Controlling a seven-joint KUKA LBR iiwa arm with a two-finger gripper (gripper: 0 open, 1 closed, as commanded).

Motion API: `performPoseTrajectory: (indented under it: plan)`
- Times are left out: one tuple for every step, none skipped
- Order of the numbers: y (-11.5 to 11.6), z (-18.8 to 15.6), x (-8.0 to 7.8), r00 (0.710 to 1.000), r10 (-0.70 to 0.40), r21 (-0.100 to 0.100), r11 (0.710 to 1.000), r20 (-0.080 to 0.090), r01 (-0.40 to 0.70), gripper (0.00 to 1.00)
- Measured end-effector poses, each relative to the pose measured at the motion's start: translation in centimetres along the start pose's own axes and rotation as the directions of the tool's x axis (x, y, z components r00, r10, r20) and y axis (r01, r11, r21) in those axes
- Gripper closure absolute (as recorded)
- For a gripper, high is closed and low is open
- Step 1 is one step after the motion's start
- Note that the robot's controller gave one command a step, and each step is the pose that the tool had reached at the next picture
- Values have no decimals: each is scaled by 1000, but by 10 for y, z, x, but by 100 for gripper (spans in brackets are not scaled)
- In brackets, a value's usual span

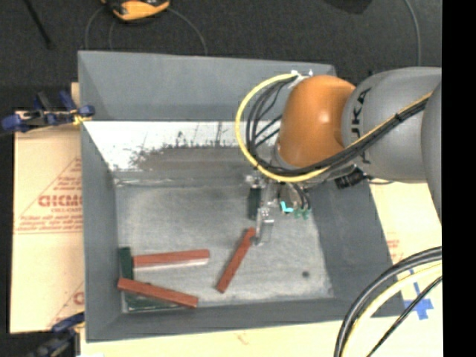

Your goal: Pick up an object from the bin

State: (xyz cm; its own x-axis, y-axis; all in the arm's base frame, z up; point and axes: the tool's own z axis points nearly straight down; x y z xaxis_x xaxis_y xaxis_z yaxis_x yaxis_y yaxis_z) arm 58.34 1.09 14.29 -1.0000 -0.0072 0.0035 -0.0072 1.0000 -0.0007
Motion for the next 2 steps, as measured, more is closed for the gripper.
performPoseTrajectory:
  plan:
    - [0,-4,-2,1000,0,0,1000,8,0,0]
    - [-6,19,12,993,-116,2,993,16,116,0]
